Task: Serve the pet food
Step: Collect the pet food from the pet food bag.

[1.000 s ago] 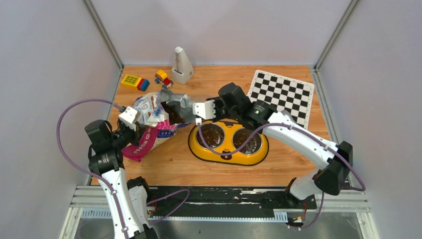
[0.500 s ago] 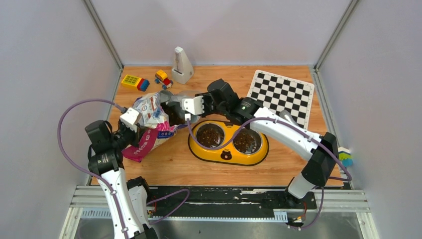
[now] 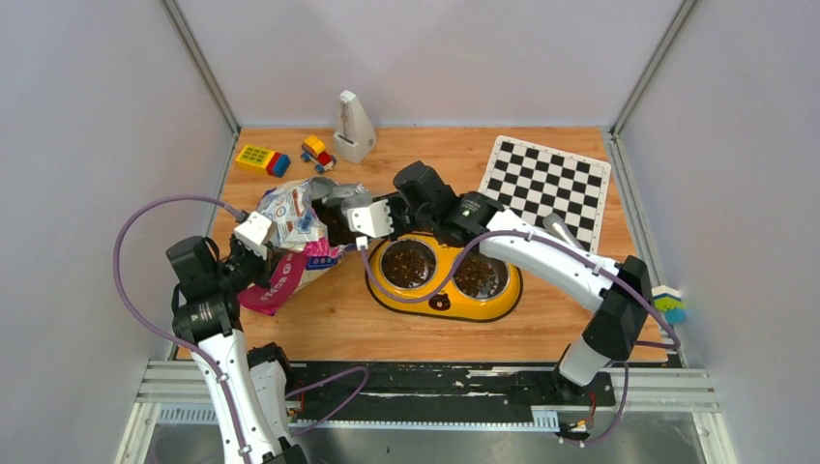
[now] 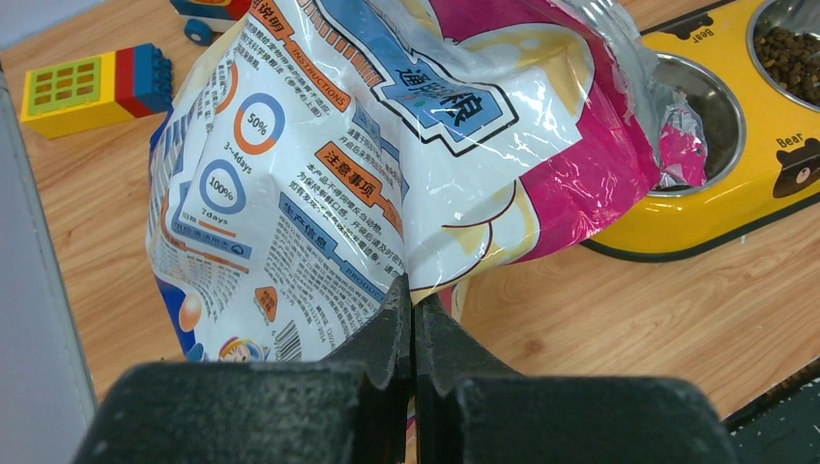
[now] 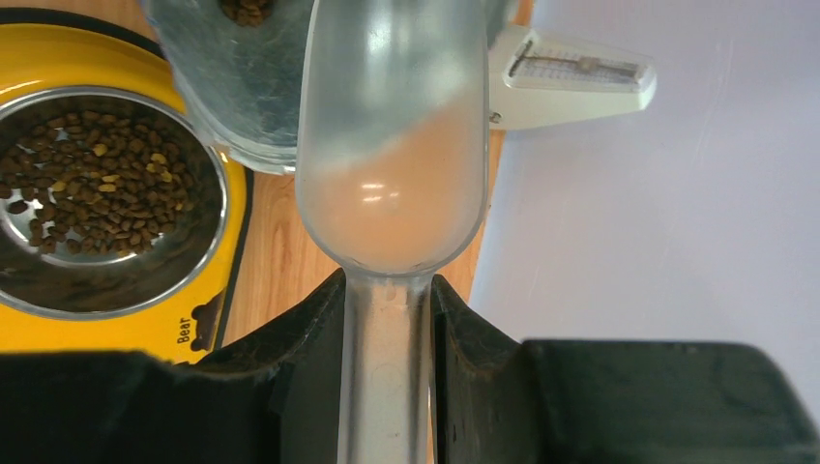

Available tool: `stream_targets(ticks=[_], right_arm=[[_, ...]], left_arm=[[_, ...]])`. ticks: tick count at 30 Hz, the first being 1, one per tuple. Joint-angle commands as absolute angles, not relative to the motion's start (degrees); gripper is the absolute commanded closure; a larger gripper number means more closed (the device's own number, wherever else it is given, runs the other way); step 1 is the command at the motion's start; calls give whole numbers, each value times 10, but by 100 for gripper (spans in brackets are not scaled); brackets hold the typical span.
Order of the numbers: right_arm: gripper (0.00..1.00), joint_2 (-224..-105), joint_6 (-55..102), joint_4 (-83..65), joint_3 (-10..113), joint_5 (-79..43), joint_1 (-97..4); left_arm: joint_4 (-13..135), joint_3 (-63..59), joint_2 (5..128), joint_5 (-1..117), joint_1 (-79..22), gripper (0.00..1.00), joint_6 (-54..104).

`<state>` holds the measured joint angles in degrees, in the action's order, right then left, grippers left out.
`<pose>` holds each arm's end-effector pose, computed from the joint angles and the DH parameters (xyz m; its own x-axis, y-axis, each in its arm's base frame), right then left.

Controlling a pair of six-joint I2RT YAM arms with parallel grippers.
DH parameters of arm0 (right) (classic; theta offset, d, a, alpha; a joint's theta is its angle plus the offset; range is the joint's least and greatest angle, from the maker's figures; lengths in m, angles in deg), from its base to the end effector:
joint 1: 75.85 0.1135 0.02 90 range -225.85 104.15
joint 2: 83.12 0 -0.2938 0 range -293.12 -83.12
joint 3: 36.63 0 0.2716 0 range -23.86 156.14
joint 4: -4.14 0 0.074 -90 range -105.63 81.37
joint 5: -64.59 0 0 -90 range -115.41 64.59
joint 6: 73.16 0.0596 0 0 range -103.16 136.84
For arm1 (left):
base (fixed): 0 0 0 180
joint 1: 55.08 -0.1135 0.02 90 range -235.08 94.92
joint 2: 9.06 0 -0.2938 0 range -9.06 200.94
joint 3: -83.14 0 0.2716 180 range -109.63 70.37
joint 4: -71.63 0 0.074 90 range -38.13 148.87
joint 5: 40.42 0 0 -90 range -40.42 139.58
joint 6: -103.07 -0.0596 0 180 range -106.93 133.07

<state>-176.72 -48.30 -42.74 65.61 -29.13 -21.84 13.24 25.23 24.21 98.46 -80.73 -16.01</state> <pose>0.2451 0.3309 0.3649 0.5525 -0.7800 -0.2938 -0.6569 -0.1905 -0.7295 0.1234 0.0095 0.3250 -0.3016 0.2097 -0.9301 0.4881 0.8719 0.0383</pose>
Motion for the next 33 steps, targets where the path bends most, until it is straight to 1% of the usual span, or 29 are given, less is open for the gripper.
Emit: stream_targets(ticks=[1, 7, 11, 17, 23, 26, 29, 33], right_arm=[[100, -1781, -503, -444, 672, -289, -200], [100, -1826, -527, -444, 681, -314, -204], [100, -1857, -546, -462, 705, -268, -219], [100, -1932, -542, -525, 804, -197, -242], [100, -2012, -540, -550, 874, -175, -259], [100, -2027, -531, -552, 876, -165, -261], [100, -2024, -530, -551, 853, -140, -262], [100, -2032, -522, -548, 837, -137, -263]], left_arm=[[189, 241, 230, 1013, -810, 100, -172], [160, 234, 228, 1045, -810, 100, -194], [128, 232, 229, 1079, -810, 100, -233], [97, 228, 233, 1094, -810, 100, -271], [79, 225, 236, 1102, -810, 100, -290], [84, 226, 236, 1097, -810, 100, -287], [93, 227, 237, 1089, -810, 100, -277], [105, 230, 237, 1083, -810, 100, -268]])
